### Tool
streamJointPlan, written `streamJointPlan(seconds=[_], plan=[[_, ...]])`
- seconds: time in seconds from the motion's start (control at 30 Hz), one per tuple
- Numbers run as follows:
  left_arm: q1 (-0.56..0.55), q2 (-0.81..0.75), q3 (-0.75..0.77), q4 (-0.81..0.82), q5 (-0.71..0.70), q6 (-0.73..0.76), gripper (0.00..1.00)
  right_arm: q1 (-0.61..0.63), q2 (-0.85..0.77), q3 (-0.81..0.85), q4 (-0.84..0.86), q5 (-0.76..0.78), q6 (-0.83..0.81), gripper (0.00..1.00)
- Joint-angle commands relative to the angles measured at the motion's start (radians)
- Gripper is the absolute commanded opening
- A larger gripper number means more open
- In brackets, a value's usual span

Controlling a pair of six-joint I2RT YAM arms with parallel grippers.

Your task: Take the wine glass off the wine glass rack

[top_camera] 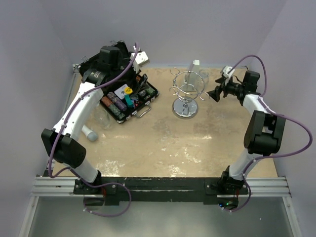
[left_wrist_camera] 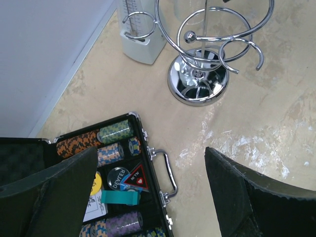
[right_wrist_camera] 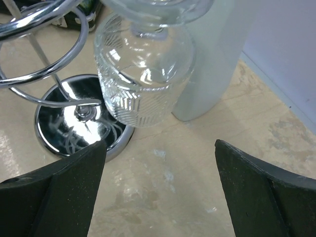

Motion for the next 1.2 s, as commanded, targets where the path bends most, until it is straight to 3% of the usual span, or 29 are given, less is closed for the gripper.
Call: streamJointPlan(seconds=[0.0,0.53,0.73,1.17], plan=[[0.0,0.007,0.059,-0.017,-0.036,0.047,0.94,0.014,0.016,0.081,0.132,-0.077,0.082,0.94],[0.0,-0.016,0.024,-0.017,-0.073,0.051,0.94,0.098,0.082,0.121,0.324,-0.051,0.294,0.95],[0.0,-0.031,0.01,-0.019,-0.079,0.057,0.94,0.106,0.116,0.143,0.353,-0.055,0.328,0.91],[0.0,-0.025,0.012,-0.011,-0.071,0.05,0.94,0.116,0.049,0.08,0.485,-0.006,0.377,0.54]])
